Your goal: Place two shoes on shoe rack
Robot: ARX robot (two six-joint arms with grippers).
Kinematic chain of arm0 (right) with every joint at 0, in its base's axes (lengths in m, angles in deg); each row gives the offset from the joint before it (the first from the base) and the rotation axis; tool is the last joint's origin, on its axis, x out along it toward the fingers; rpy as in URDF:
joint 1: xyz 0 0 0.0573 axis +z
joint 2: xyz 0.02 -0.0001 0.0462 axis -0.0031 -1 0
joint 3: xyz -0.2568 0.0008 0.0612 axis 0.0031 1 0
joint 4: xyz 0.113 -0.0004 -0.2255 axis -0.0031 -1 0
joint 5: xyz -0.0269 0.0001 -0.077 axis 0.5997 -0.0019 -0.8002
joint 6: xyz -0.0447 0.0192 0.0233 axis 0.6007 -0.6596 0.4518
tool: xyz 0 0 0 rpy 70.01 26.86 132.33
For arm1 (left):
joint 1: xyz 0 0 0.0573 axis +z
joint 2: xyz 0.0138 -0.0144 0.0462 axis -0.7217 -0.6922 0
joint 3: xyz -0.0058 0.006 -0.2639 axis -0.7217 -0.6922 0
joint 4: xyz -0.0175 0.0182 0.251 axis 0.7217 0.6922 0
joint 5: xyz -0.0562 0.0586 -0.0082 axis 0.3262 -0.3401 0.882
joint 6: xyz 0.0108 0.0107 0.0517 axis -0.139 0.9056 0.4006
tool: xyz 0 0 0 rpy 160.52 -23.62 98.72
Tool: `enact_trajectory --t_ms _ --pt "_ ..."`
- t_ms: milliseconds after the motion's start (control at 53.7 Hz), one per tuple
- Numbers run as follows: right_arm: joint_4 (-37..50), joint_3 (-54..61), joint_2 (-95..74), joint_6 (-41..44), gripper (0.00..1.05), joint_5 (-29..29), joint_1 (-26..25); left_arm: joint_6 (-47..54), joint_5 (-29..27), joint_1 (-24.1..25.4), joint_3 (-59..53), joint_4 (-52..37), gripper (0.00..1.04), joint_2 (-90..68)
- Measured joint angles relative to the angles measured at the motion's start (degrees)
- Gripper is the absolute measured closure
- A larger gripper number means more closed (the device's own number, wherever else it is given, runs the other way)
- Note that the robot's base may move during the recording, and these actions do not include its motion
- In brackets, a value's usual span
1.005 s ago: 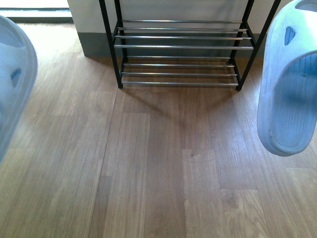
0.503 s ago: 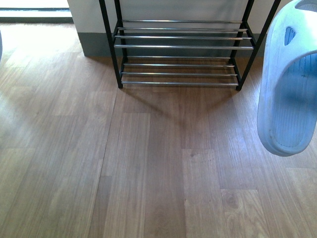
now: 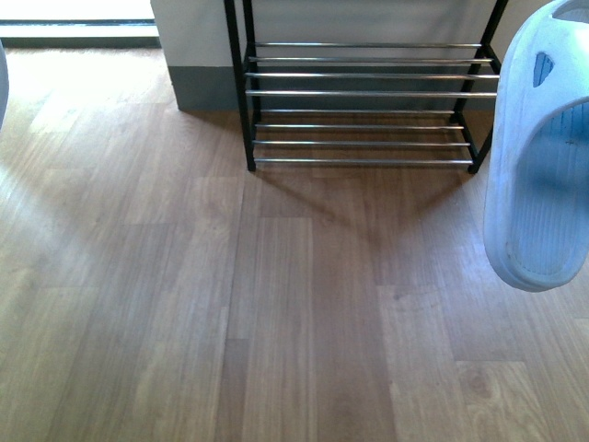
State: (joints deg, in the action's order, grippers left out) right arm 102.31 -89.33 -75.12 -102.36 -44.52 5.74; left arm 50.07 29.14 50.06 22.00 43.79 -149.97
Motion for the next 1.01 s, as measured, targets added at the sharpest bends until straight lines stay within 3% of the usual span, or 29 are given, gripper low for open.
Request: enact_trajectory --t_ms 1005 --pt "0.00 0.00 -0.02 0.02 1.03 -0.02 0.04 0.00 -0.04 0.04 -0.02 0.00 1.03 -0.11"
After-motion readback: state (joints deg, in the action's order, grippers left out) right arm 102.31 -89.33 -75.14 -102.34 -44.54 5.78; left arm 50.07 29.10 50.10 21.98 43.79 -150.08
